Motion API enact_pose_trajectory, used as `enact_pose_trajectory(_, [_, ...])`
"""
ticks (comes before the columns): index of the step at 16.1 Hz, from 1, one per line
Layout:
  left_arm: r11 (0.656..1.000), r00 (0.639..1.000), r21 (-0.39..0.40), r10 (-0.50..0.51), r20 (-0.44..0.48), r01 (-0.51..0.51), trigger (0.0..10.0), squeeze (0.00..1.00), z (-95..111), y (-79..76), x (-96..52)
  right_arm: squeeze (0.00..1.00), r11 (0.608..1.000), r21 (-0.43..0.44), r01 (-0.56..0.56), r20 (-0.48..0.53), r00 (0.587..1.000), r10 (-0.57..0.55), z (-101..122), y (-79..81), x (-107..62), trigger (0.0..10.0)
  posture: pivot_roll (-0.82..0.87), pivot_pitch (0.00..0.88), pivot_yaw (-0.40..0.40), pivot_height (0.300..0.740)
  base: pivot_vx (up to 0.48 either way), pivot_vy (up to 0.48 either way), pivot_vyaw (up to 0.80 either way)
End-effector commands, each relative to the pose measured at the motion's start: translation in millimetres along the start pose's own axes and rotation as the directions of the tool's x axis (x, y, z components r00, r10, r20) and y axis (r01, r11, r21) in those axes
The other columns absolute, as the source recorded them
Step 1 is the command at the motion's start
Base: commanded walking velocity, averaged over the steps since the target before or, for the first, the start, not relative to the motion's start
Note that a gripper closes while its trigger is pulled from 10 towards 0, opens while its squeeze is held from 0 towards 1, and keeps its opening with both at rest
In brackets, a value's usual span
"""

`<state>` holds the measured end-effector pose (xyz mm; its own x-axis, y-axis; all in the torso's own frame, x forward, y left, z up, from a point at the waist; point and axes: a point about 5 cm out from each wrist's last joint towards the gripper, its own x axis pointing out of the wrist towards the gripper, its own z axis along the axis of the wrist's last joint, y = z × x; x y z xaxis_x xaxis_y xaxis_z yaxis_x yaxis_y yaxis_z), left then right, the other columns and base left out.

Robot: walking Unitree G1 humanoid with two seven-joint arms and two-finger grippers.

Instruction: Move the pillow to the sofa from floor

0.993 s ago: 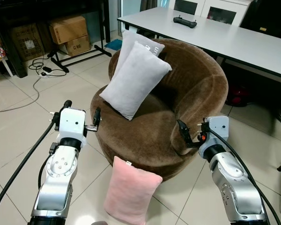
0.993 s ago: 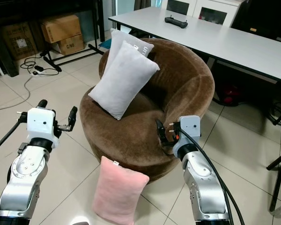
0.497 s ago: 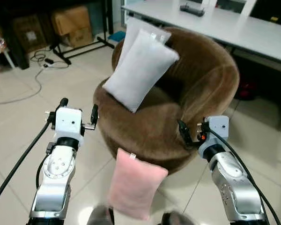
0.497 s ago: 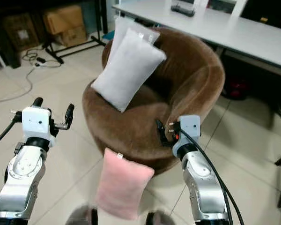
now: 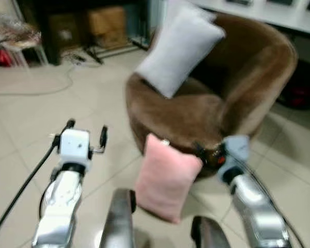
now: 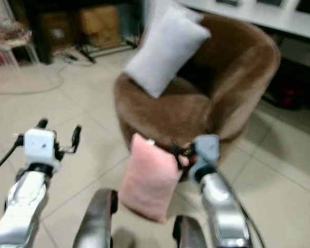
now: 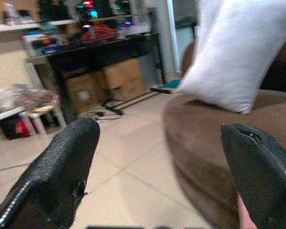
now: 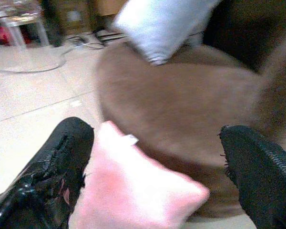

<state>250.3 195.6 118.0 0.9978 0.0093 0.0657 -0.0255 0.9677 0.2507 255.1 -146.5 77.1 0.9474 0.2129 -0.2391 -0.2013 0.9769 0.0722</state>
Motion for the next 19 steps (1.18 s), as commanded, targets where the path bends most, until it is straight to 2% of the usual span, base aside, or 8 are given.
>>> enact_pose_trajectory(1, [1.0, 0.997, -0.008, -0.024, 0.071, 0.025, 10.0, 0.58, 15.8, -4.0, 7.2, 0.0, 1.0, -0.022, 0.016, 0.05, 0.999, -0.015, 13.2, -5.3, 1.6, 10.0, 0.07, 0.0, -0.052, 0.566, 0.0, 0.0, 0.0])
enact_pose_trajectory(10, [0.998, 0.997, -0.041, -0.036, 0.074, 0.039, 10.0, 0.6, 14.6, -4.9, 4.0, 0.0, 0.996, -0.089, 0.007, 0.046, 0.999, -0.003, 14.2, -6.6, 4.8, 10.0, 0.08, 0.0, -0.065, 0.566, 0.401, 0.0, 0.0])
enact_pose_trajectory(11, [0.998, 0.997, -0.041, -0.035, 0.074, 0.038, 10.0, 0.6, 14.3, -4.5, 3.8, 0.0, 0.995, -0.1, 0.011, 0.046, 0.999, -0.007, 14.4, -6.7, 5.2, 10.0, 0.08, 0.0, -0.065, 0.566, 0.469, 0.0, 0.8])
enact_pose_trajectory(14, [0.998, 0.997, -0.042, -0.035, 0.074, 0.038, 10.0, 0.6, 14.3, -4.1, 3.8, 0.0, 0.996, -0.089, 0.015, 0.045, 0.999, -0.011, 14.0, -7.0, 5.9, 10.0, 0.08, 0.0, -0.066, 0.566, 0.469, 0.0, 0.78])
enact_pose_trajectory(19, [0.998, 0.996, -0.04, -0.038, 0.074, 0.041, 10.0, 0.6, 14.4, -4.2, 4.5, 0.0, 0.997, -0.081, 0.019, 0.048, 0.999, -0.015, 13.9, -7.4, 6.8, 10.0, 0.08, 0.0, -0.064, 0.566, 0.464, 0.0, 0.0])
